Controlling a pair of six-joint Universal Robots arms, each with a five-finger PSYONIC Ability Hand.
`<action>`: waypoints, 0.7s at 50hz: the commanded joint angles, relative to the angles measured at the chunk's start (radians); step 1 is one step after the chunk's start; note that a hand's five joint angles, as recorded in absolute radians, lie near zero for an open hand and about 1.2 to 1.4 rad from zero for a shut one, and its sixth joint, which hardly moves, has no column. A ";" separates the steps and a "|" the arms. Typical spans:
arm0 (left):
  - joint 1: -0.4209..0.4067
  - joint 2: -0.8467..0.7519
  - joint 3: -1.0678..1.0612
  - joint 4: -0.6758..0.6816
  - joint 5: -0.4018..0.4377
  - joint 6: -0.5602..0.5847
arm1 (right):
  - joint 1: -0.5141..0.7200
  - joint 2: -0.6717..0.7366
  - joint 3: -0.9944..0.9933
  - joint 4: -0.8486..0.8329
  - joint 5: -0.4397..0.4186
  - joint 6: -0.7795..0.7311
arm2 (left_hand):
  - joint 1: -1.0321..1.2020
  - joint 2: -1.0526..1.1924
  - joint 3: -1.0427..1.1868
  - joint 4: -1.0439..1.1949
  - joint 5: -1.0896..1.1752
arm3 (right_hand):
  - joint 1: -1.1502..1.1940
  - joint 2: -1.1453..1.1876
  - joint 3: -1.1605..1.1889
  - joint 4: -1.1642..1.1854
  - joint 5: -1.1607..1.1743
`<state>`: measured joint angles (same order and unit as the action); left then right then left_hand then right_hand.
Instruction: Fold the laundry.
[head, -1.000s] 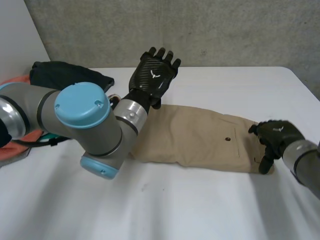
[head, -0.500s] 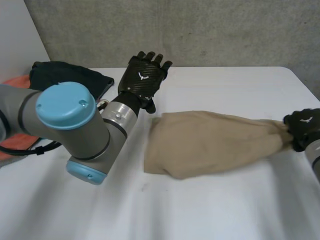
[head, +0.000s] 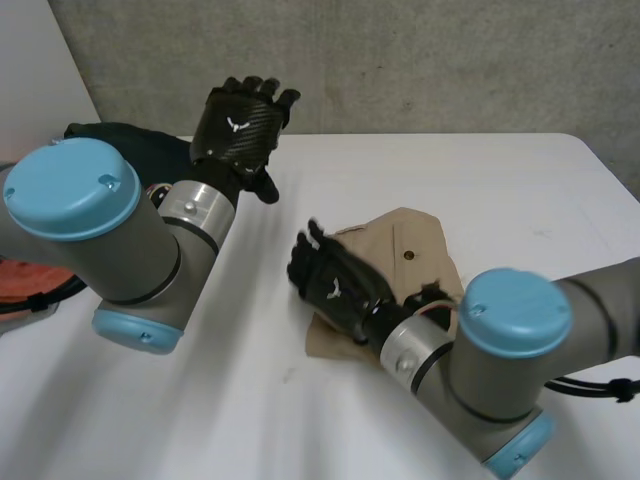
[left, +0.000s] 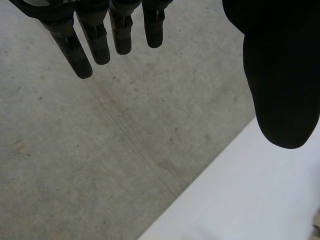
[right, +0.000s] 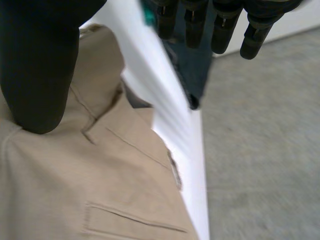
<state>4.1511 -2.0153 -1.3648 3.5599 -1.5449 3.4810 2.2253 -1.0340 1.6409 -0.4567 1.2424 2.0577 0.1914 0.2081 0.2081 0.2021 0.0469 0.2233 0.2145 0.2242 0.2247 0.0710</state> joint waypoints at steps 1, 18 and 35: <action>-0.016 -0.016 0.085 0.001 -0.012 -0.008 | -0.105 -0.265 0.060 0.000 0.068 0.532 | -0.017 -0.034 -0.034 -0.028 -0.047 | -0.049 -0.040 -0.050 -0.050 -0.071; -0.253 -0.427 0.496 -0.234 0.091 -0.102 | -0.427 -0.206 -0.105 0.366 0.232 0.961 | -0.010 -0.027 -0.027 -0.021 -0.040 | -0.049 -0.040 -0.050 -0.050 -0.071; -0.215 -0.560 0.566 -0.509 -0.187 0.065 | -0.401 0.110 -0.305 0.544 0.032 0.972 | 0.007 -0.009 -0.009 -0.003 -0.023 | -0.049 -0.040 -0.050 -0.050 -0.071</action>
<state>3.9171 -2.5849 -0.7546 3.1149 -1.6701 3.4538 1.7990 -1.0217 1.3884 0.0589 1.2791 3.0359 0.1914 0.2081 0.2081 0.2021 0.0469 0.2186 0.2047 0.2051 0.2052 0.0484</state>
